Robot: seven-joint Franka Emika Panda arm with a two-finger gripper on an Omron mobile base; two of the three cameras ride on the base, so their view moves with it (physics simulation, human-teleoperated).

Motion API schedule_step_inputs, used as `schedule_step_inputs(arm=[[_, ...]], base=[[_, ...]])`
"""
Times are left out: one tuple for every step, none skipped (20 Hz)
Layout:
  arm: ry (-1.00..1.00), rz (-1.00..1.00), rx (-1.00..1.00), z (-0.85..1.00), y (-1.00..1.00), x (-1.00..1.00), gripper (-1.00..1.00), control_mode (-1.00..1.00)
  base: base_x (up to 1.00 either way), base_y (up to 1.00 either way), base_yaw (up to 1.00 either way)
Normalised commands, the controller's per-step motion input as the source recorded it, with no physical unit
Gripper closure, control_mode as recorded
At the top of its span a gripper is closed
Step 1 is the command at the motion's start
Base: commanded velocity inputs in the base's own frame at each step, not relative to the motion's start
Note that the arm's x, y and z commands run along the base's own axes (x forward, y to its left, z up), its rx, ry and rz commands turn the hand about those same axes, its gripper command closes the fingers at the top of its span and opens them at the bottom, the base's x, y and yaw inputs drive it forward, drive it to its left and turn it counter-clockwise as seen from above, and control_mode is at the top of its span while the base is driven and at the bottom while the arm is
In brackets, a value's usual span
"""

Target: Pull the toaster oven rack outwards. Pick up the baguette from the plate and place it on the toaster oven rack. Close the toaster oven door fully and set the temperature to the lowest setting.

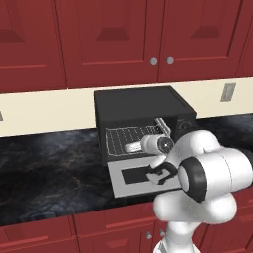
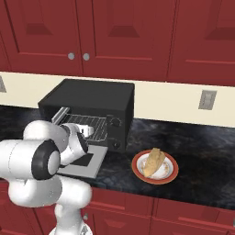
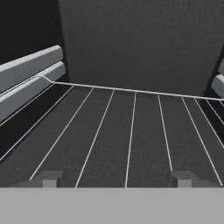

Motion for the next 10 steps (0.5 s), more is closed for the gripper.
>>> schedule_step_inputs(arm=[[0.96, 0.13, 0.0, -0.36, 0.37, -0.36, -1.0, -1.0], [1.0, 0.13, 0.0, -0.26, 0.39, -0.44, -1.0, -1.0], [1.0, 0.11, 0.0, -0.15, 0.41, -0.58, -1.0, -1.0], [1.0, 0.08, 0.0, -0.06, 0.44, -0.72, -1.0, -1.0], [1.0, 0.04, 0.0, 0.0, 0.44, -0.8, -1.0, -1.0], [1.0, 0.01, 0.0, 0.0, 0.43, -0.94, -1.0, -1.0], [1.0, 0.0, 0.0, 0.0, 0.39, -0.93, -1.0, -1.0], [1.0, 0.0, 0.0, 0.0, 0.36, -1.0, -1.0, -1.0], [1.0, 0.0, 0.0, 0.0, 0.34, -1.0, -1.0, -1.0], [1.0, 0.0, -0.02, 0.0, 0.31, -1.0, -1.0, -1.0]], base=[[0.0, 0.0, 0.0], [0.0, 0.0, 0.0], [0.0, 0.0, 0.0], [0.0, 0.0, 0.0], [0.0, 0.0, 0.0], [0.0, 0.0, 0.0], [0.0, 0.0, 0.0], [0.0, 0.0, 0.0], [0.0, 0.0, 0.0], [0.0, 0.0, 0.0]])
